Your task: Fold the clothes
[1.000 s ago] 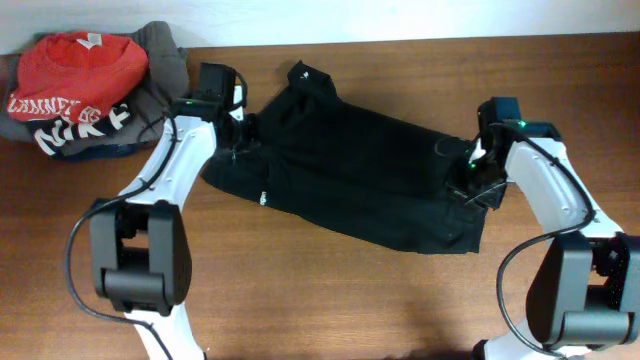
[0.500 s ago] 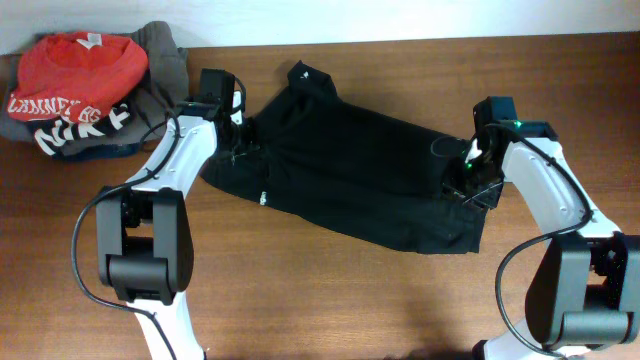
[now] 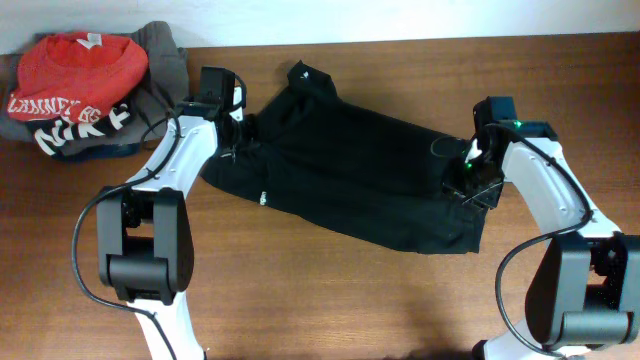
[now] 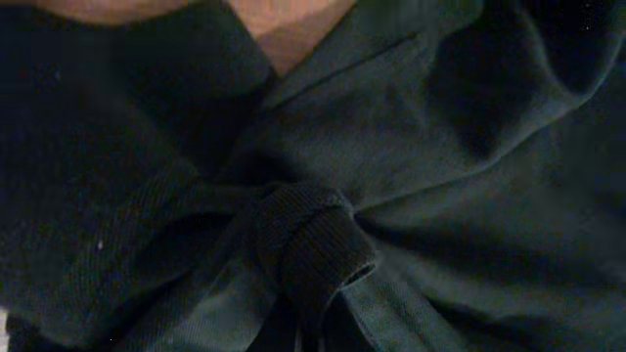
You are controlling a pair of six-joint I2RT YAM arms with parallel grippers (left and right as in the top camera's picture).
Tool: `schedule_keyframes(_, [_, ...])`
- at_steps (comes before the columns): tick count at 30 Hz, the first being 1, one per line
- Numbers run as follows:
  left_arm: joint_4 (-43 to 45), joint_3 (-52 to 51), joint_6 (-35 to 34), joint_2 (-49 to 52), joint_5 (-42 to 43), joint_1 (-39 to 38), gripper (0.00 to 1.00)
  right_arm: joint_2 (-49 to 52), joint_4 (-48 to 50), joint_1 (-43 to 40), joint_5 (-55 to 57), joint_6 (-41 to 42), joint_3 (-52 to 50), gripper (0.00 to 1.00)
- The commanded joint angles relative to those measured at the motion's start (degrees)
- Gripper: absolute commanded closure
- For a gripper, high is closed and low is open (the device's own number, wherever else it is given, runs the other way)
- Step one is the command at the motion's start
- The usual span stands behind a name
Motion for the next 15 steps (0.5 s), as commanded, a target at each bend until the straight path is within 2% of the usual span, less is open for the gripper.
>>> schedule_keyframes(1, [2.0, 0.6, 0.2, 0.5, -0.1, 0.1, 0.99, 0.2, 0.2, 0.4, 0.1, 0.0, 0.6, 0.66])
schedule_keyframes(5, [5.9, 0.6, -0.8, 0.5, 2.6, 0.1, 0.99, 0.2, 0.2, 0.4, 0.1, 0.0, 0.6, 0.67])
schedule_keyframes(13, [12.5, 0.6, -1.6, 0.9, 3.0, 0.1, 0.99, 0.2, 0.2, 0.4, 0.1, 0.0, 0.6, 0.67])
schedule_keyframes(14, [13.0, 0.6, -1.6, 1.2, 3.0, 0.1, 0.92, 0.2, 0.2, 0.4, 0.1, 0.0, 0.6, 0.67])
schedule_keyframes(15, [13.1, 0.6, -1.6, 1.5, 3.0, 0.1, 0.73, 0.2, 0.2, 0.4, 0.1, 0.0, 0.6, 0.67])
